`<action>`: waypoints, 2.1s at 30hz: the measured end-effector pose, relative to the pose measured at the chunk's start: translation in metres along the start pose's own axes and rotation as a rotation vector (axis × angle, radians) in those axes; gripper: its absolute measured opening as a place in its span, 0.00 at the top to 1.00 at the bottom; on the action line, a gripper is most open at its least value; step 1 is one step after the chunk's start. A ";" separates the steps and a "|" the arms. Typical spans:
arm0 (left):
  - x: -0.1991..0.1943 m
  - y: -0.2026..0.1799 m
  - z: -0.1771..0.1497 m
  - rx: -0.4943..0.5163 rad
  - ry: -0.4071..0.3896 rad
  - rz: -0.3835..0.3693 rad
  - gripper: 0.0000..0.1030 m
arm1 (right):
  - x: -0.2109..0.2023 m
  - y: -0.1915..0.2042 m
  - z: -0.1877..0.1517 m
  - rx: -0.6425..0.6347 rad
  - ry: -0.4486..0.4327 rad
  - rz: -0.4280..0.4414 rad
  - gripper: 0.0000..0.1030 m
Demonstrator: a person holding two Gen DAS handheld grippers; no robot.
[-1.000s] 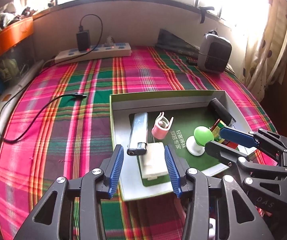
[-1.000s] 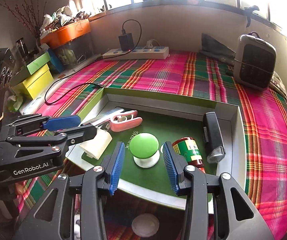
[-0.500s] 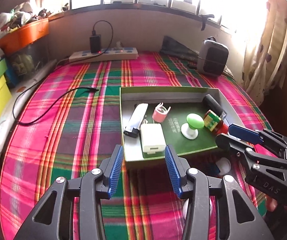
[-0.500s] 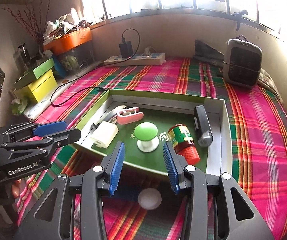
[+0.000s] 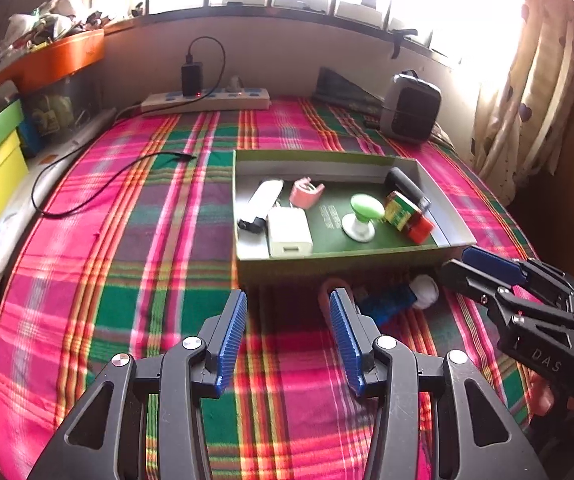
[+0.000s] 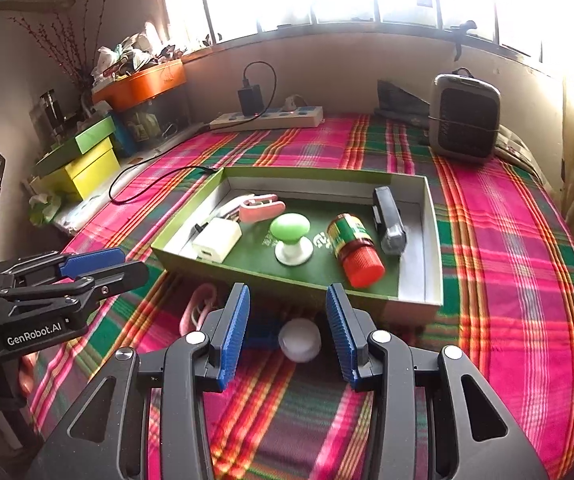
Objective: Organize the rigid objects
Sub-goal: 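Withdraw both tools and move the left tool toward the white egg-shaped object, then close the left tool around the white egg-shaped object and lift it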
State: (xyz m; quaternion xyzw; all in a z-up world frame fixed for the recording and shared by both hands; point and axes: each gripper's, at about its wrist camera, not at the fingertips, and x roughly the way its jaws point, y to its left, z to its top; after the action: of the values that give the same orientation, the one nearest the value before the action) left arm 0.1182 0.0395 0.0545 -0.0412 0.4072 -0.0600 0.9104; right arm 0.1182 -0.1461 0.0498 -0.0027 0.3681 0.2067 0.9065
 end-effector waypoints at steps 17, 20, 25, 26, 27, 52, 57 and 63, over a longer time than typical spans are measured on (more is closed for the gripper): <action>0.010 -0.026 -0.035 0.008 0.067 -0.104 0.51 | -0.026 -0.015 -0.039 0.031 0.001 -0.037 0.59; 0.013 -0.033 -0.038 0.017 0.079 -0.109 0.51 | -0.031 -0.012 -0.043 0.011 -0.006 -0.044 0.59; 0.016 -0.041 -0.038 0.030 0.084 -0.101 0.51 | -0.036 -0.013 -0.046 0.017 -0.023 -0.037 0.59; 0.017 -0.042 -0.038 0.031 0.087 -0.102 0.50 | -0.036 -0.014 -0.046 0.018 -0.025 -0.035 0.59; 0.018 -0.042 -0.038 0.029 0.091 -0.105 0.50 | -0.037 -0.014 -0.047 0.017 -0.027 -0.032 0.59; 0.017 -0.027 -0.040 0.013 0.066 -0.077 0.66 | -0.025 -0.011 -0.045 0.011 0.010 -0.057 0.59; 0.014 -0.012 -0.040 -0.011 0.058 -0.068 0.66 | -0.021 -0.004 -0.043 0.005 0.021 -0.059 0.59; 0.013 0.004 -0.041 -0.038 0.047 -0.059 0.66 | -0.012 0.003 -0.040 0.004 0.038 -0.062 0.59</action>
State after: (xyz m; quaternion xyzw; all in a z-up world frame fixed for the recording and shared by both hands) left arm 0.0968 0.0405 0.0174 -0.0691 0.4279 -0.0803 0.8976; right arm 0.0826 -0.1547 0.0294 -0.0164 0.3856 0.1775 0.9053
